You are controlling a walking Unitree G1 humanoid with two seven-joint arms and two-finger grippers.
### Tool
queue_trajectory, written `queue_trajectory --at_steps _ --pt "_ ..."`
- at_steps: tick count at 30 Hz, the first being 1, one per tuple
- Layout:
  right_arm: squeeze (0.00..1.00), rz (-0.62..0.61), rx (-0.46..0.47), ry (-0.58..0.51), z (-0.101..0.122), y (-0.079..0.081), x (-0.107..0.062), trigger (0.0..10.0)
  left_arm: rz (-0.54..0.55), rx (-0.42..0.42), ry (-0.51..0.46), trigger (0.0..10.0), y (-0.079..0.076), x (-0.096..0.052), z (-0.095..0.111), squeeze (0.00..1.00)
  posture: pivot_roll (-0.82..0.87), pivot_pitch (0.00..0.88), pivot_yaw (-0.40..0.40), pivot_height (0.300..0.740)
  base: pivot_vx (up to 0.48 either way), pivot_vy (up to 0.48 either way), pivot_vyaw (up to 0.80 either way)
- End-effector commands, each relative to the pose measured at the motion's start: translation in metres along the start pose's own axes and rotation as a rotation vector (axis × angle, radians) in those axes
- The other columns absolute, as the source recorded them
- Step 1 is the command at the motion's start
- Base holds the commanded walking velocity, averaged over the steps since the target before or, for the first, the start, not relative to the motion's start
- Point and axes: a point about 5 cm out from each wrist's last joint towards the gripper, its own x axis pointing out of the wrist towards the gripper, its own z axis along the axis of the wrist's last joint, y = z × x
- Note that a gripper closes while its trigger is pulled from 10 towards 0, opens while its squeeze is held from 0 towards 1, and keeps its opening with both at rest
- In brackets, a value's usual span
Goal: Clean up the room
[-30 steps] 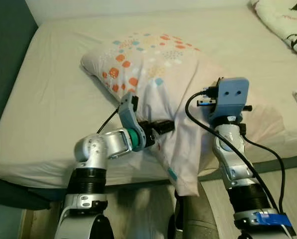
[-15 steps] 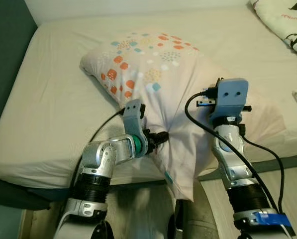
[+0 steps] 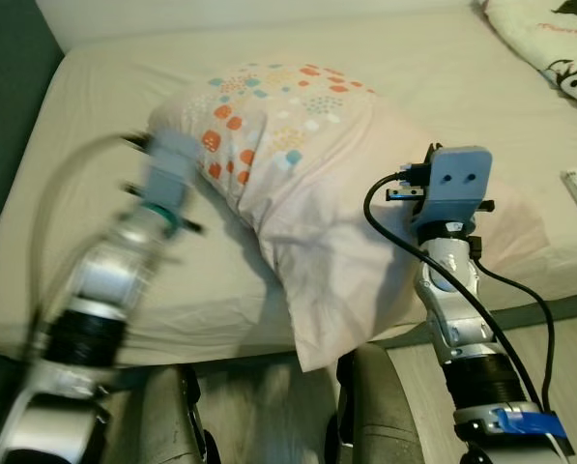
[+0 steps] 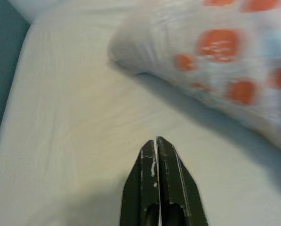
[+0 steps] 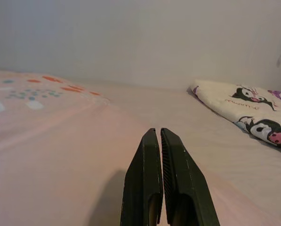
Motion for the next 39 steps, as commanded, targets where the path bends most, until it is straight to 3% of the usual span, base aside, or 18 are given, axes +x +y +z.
queue_trajectory --at_steps 1,2,3,5,6,7,8,9,10,12,17,18,22,24,33,39 --pt "0.0 0.004 0.009 -0.015 0.003 0.002 -0.001 10.0 0.078 -0.026 0.042 0.0 0.021 0.004 -0.01 0.0 0.02 0.116 0.059 0.55 0.0 0.0 0.0" --pt "0.0 0.004 0.009 -0.015 0.003 0.002 -0.001 10.0 0.078 -0.026 0.042 0.0 0.021 0.004 -0.01 0.0 0.02 0.116 0.059 0.55 0.0 0.0 0.0" --pt "0.0 0.002 0.01 -0.016 0.003 0.001 -0.001 10.0 0.242 -0.038 0.02 0.0 0.065 0.004 -0.005 0.0 0.02 0.116 0.057 0.55 0.0 0.0 0.0" --pt "0.0 0.002 0.01 -0.016 0.003 0.001 -0.001 10.0 0.242 -0.038 0.02 0.0 0.065 0.004 -0.005 0.0 0.02 0.116 0.057 0.55 0.0 0.0 0.0" --pt "0.0 0.002 0.01 -0.017 0.003 0.001 -0.001 10.0 0.304 -0.031 0.002 0.0 0.08 0.003 -0.002 0.0 0.02 0.116 0.057 0.55 0.0 0.0 0.0" --pt "0.0 0.002 0.01 -0.017 0.003 0.001 -0.001 10.0 0.304 -0.031 0.002 0.0 0.08 0.003 -0.002 0.0 0.02 0.116 0.057 0.55 0.0 0.0 0.0" --pt "0.0 0.003 0.013 -0.021 0.004 0.001 0.0 10.0 0.342 -0.035 -0.036 0.0 0.09 0.001 0.003 0.0 0.02 0.117 0.055 0.55 0.0 0.0 0.0" --pt "0.0 0.031 0.03 -0.044 0.008 0.005 0.0 10.0 0.352 -0.067 -0.115 10.0 0.095 -0.001 0.014 0.0 0.02 0.117 0.055 0.55 0.0 0.0 0.0" --pt "0.0 0.031 0.03 -0.044 0.008 0.005 0.0 10.0 0.352 -0.067 -0.115 10.0 0.095 -0.001 0.014 0.0 0.02 0.117 0.055 0.55 0.0 0.0 0.0" --pt "0.0 0.12 0.13 -0.123 0.024 0.017 -0.002 10.0 0.308 -0.205 -0.277 10.0 0.09 -0.009 0.036 0.0 0.02 0.113 0.049 0.55 0.0 0.0 0.0" --pt "0.0 0.147 0.194 -0.138 0.032 0.023 -0.003 10.0 0.264 -0.246 -0.349 10.0 0.083 -0.012 0.046 0.0 0.01 0.111 0.045 0.55 0.0 0.0 0.0" --pt "0.0 0.169 0.243 -0.144 0.037 0.027 -0.003 10.0 0.211 -0.267 -0.411 10.0 0.073 -0.017 0.054 0.0 0.01 0.106 0.038 0.55 0.0 0.0 0.0" --pt "0.0 0.185 0.251 -0.131 0.038 0.029 -0.002 10.0 0.127 -0.295 -0.501 10.0 0.055 -0.024 0.067 0.0 0.01 0.102 0.03 0.555 0.0 0.0 0.0" --pt "0.0 0.182 0.227 -0.12 0.036 0.027 -0.001 10.0 0.101 -0.337 -0.512 10.0 0.051 -0.026 0.069 0.0 0.01 0.099 0.027 0.565 0.0 0.0 0.0" --pt "0.0 0.191 0.213 -0.111 0.033 0.024 -0.001 10.0 0.086 -0.357 -0.503 10.0 0.046 -0.026 0.065 0.0 0.01 0.094 0.018 0.594 0.0 0.0 0.0" --pt "0.0 0.198 0.216 -0.099 0.03 0.023 -0.002 10.0 0.083 -0.307 -0.51 10.0 0.043 -0.027 0.065 0.0 0.02 0.092 0.014 0.609 0.0 0.0 0.0"
